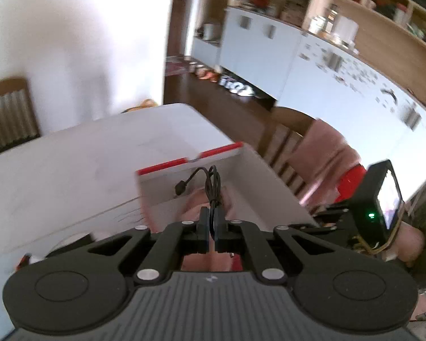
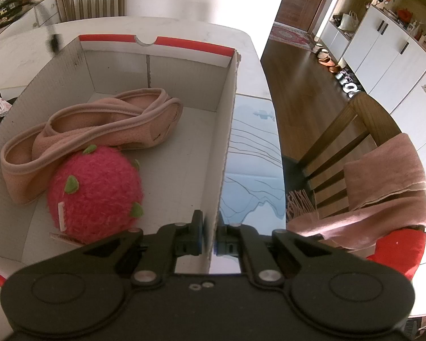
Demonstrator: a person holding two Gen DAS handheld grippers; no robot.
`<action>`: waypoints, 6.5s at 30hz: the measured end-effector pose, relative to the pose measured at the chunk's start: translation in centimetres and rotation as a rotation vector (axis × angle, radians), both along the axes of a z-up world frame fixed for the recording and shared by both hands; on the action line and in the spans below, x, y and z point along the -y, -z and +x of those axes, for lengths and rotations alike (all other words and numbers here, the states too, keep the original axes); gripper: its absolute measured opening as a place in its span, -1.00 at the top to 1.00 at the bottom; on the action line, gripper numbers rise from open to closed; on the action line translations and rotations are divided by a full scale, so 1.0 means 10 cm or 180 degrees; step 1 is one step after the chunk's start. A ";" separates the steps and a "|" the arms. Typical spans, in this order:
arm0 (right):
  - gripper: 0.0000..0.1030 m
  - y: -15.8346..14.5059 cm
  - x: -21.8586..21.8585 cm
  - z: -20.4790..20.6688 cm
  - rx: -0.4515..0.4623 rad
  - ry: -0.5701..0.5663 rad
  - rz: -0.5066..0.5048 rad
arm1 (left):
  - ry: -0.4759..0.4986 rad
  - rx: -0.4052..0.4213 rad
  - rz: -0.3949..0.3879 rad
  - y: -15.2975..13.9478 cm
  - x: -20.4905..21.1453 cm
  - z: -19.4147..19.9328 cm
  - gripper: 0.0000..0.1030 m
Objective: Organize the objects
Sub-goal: 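Carry the black cable with the left gripper into the box and release, then return the left gripper to the pile and grasp the white floral packet, then carry the white packet with the left gripper into the box and release, then return the left gripper to the pile and grasp the cartoon-face plush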
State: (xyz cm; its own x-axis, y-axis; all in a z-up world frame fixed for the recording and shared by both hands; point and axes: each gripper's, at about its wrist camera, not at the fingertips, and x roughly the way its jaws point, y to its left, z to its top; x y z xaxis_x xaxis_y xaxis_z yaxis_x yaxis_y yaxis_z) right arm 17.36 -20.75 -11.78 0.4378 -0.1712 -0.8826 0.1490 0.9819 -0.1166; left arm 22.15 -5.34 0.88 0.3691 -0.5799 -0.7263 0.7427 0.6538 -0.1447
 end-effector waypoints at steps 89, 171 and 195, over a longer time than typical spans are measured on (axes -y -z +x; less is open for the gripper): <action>0.81 0.04 -0.17 0.07 -0.0215 0.0251 -0.0252 | -0.1444 -0.0423 0.0564 1.02 -1.59 0.99 0.18; 0.91 0.05 -0.06 -0.03 -0.0168 -0.0066 0.0131 | 0.0478 -0.0669 0.0444 1.19 0.78 -0.17 0.85; 0.90 0.06 -0.07 -0.02 -0.0214 -0.0091 0.0084 | 0.0028 -0.0319 0.0009 0.64 0.03 -0.28 -0.05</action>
State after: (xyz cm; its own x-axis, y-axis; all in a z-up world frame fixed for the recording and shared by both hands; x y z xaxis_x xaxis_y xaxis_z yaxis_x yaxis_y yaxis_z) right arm 17.13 -20.00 -12.38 0.3818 -0.1359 -0.9142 0.1136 0.9885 -0.0996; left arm 19.38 -5.62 -5.52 0.2895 -0.5807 -0.7609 0.7303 0.6479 -0.2167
